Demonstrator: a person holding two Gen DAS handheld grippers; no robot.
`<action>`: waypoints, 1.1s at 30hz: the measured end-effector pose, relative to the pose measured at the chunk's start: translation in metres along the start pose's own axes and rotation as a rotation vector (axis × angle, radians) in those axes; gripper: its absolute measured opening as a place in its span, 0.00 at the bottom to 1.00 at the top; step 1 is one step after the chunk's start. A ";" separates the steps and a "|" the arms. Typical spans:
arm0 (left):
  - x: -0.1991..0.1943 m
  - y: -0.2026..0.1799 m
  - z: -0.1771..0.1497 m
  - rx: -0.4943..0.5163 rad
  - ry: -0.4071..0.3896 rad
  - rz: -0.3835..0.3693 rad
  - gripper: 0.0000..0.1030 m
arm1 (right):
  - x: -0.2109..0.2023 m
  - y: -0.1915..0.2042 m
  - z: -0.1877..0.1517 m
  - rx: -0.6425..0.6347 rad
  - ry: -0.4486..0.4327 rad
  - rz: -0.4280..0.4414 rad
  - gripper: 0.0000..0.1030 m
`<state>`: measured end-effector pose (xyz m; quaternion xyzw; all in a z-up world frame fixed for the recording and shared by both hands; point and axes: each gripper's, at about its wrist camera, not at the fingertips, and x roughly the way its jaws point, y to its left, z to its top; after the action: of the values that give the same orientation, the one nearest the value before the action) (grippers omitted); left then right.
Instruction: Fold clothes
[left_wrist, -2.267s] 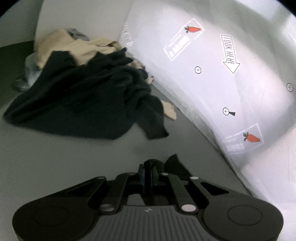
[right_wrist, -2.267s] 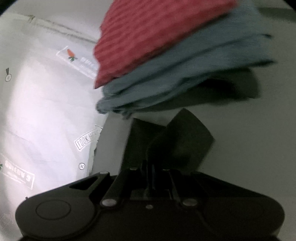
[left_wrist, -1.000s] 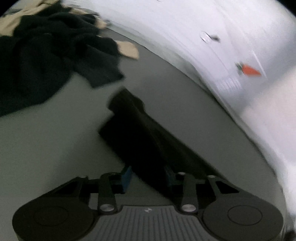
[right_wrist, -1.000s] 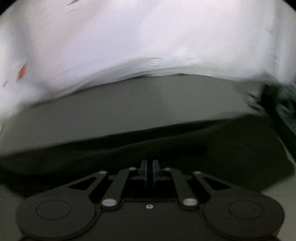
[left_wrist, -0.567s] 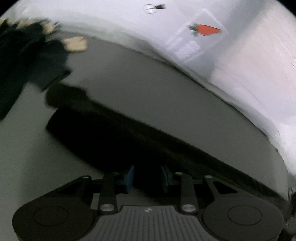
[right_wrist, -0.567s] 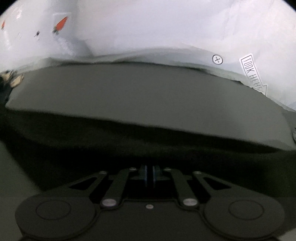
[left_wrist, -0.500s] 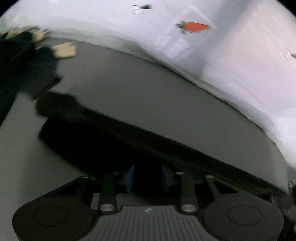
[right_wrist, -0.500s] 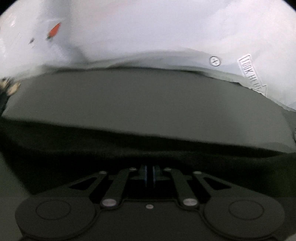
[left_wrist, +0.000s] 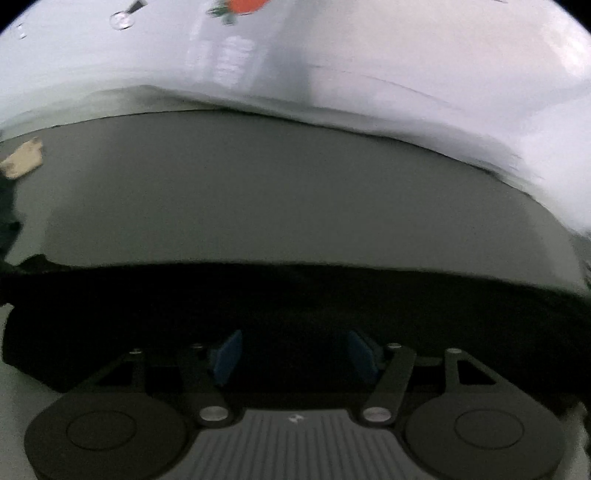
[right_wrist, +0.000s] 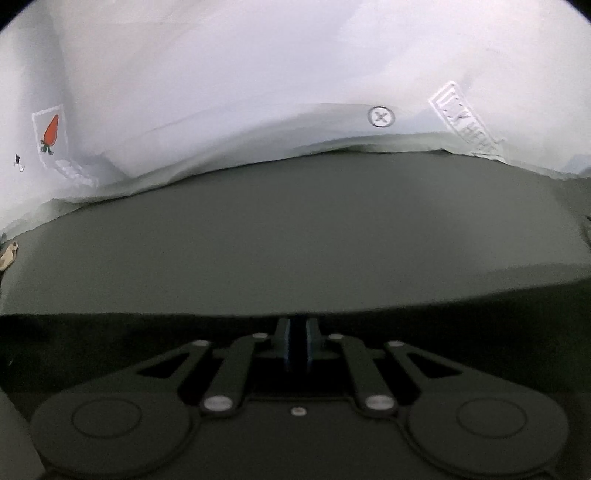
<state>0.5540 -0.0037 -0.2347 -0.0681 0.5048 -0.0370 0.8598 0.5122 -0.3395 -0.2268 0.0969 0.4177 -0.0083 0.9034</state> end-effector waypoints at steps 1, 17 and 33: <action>0.003 0.007 0.005 -0.026 -0.021 -0.006 0.67 | -0.005 -0.003 -0.002 0.011 0.000 -0.001 0.14; -0.043 0.063 0.009 -0.283 -0.311 0.104 1.00 | -0.018 0.020 -0.055 -0.120 0.025 -0.110 0.94; -0.091 0.162 -0.053 -0.371 -0.253 0.085 0.91 | -0.005 0.039 -0.082 -0.001 -0.223 -0.235 1.00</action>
<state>0.4626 0.1638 -0.2067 -0.2076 0.3935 0.1014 0.8898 0.4505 -0.2864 -0.2681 0.0452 0.3233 -0.1244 0.9370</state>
